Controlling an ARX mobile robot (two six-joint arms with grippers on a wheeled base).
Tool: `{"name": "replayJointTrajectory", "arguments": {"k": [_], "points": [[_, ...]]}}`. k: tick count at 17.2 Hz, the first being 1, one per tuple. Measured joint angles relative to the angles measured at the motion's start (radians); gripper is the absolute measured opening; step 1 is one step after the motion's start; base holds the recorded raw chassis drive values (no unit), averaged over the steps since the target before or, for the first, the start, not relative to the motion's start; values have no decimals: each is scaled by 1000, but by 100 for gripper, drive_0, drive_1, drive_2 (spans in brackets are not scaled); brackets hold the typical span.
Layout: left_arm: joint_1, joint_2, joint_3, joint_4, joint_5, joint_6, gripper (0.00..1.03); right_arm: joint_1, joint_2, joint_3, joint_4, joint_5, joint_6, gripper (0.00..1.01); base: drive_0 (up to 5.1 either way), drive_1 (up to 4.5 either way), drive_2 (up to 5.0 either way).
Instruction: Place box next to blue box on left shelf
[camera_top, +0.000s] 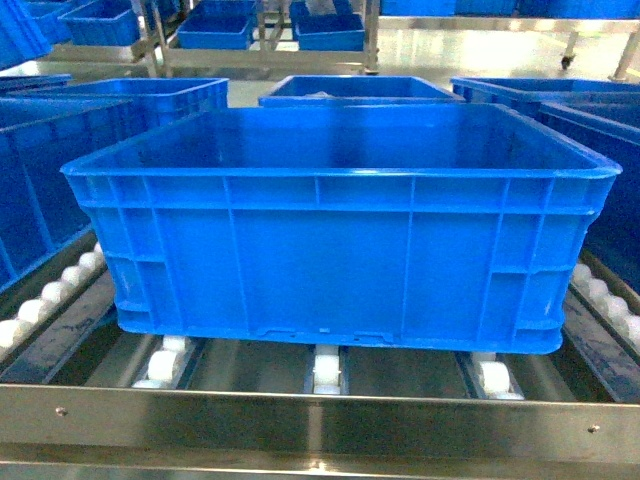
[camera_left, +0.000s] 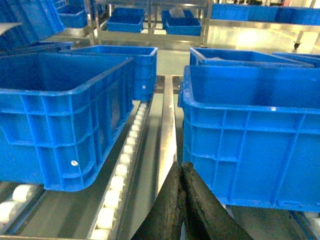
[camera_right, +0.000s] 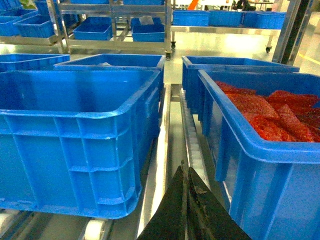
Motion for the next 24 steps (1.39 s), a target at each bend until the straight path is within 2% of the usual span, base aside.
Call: {"name": "replayJointTrajectory", "arguments": {"k": [1,2,14,21,24], "points": [[0,-172,-11,-150,0,0,1,0,-167,-23,-151,0,0,1,0,0,0],[0,-293,-11,-249,0,0,1,0,-288,-23,-259,0,0,1,0,0,0],[0,-433,-12,-383,0,0,1,0,-428,-23,-389,0,0,1,0,0,0],[0,-609,-12,-555,0,1,1,0,-603,-24,-561,0,0,1,0,0,0],[0,-635,-12,-581,0,1,1,0,-629,-24,-587,0,0,1,0,0,0]]}}
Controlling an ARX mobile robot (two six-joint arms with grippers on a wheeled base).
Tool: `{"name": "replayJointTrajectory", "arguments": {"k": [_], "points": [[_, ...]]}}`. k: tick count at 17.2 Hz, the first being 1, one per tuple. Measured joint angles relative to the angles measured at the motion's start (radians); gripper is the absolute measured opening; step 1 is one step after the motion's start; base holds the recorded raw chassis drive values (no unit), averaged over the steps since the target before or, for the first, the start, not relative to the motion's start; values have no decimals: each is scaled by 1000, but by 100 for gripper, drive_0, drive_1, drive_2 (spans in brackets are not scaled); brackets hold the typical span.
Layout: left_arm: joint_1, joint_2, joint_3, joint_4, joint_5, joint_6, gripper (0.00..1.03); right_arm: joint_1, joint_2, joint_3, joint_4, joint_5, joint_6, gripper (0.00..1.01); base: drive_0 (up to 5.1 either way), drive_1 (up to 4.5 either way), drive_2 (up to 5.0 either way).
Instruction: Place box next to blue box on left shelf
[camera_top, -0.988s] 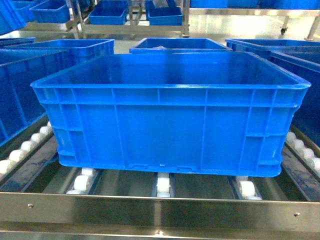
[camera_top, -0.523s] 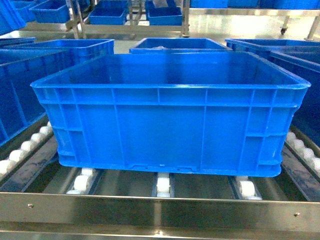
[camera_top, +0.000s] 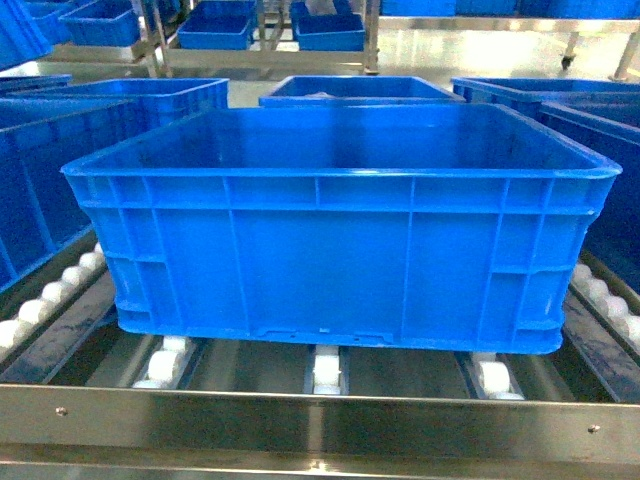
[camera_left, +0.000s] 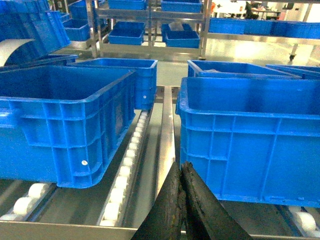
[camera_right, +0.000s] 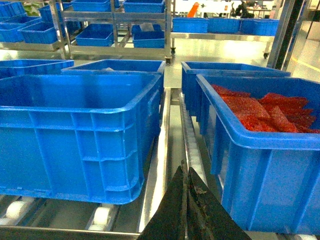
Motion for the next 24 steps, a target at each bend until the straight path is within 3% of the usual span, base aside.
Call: {"name": "replayJointTrajectory", "arguments": {"k": [6,8,13,21,24], "points": [[0,-53,0,-52,0,0,1,0,-53,0,-54,0,0,1,0,0,0],[0,-203,0,-241,0,2,1,0,-217,0,-231,1,0,1,0,0,0],[0,-217,0,-233,1,3,1,0,-221,0,-231,0,0,1,0,0,0],[0,-217,0,-232,0,4,100,0,-221,0,-231,0,0,100,0,0,0],[0,-217,0,-232,0,5,98,0,-221,0,-231,0,0,98,0,0,0]]}}
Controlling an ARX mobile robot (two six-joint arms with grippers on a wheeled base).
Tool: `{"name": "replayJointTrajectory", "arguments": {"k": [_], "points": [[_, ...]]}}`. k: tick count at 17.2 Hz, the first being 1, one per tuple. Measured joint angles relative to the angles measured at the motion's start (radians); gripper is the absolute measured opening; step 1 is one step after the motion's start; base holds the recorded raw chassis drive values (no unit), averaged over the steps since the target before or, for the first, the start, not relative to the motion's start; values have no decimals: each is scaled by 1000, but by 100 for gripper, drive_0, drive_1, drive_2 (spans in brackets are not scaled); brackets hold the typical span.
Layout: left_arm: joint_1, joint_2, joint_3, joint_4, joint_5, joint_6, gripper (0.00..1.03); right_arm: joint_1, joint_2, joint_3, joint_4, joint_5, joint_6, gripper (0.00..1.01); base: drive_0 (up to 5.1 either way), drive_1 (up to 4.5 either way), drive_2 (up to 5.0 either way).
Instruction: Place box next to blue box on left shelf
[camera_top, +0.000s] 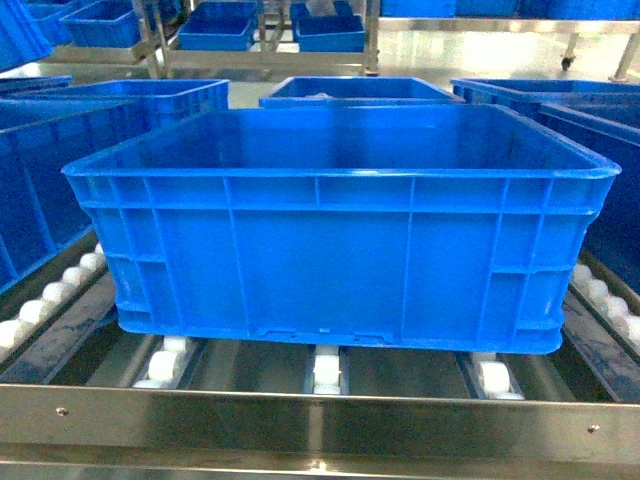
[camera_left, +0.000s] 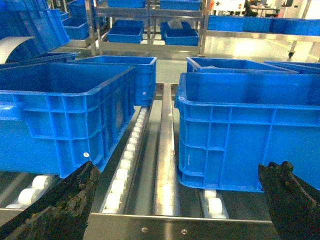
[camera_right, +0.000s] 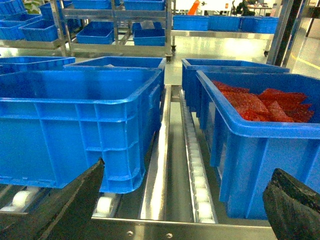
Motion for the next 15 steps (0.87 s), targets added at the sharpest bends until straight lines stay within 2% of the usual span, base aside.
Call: {"name": "replayJointTrajectory", "arguments": {"k": [15], "points": [[0,0,0,0,0,0,98,0,0,0,0,0,0,98,0,0,0]]}}
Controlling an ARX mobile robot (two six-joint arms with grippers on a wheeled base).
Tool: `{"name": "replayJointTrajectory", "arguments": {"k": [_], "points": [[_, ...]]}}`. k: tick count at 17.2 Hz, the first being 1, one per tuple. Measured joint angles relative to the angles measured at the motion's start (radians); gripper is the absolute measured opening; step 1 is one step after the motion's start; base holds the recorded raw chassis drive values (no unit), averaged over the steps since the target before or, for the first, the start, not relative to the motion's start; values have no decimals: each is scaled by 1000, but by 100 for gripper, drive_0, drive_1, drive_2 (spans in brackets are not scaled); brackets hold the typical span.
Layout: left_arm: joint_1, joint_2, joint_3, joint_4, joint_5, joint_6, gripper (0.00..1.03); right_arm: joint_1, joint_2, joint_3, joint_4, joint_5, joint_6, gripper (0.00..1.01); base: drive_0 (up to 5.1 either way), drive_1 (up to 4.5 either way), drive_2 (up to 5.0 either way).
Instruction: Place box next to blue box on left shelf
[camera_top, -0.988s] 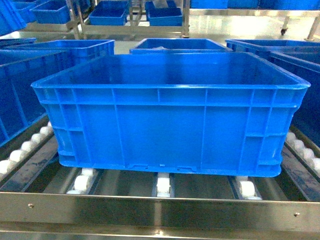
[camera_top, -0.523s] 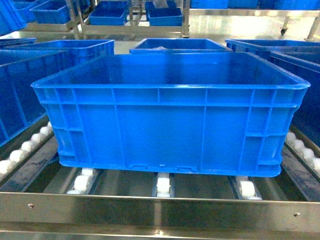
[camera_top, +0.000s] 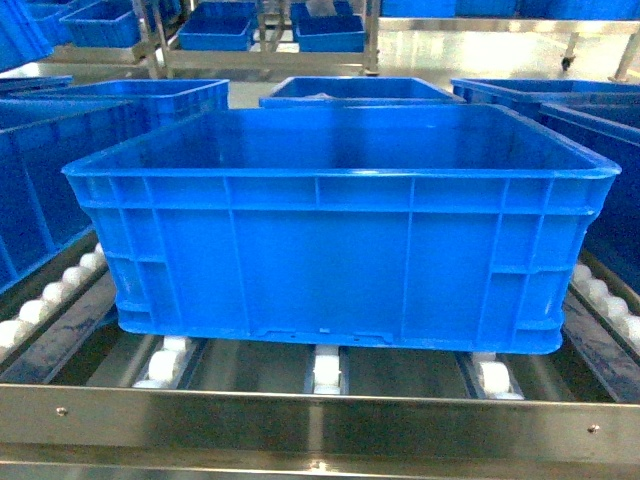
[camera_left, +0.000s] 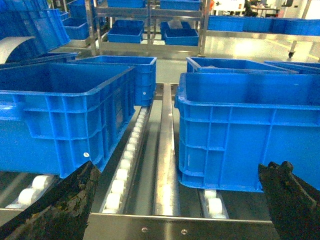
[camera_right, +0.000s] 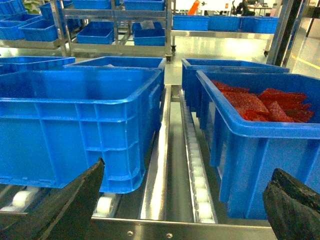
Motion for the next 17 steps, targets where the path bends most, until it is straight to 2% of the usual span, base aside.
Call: {"name": "replayJointTrajectory", "arguments": {"k": [17], "points": [[0,0,0,0,0,0,98,0,0,0,0,0,0,98,0,0,0]]}}
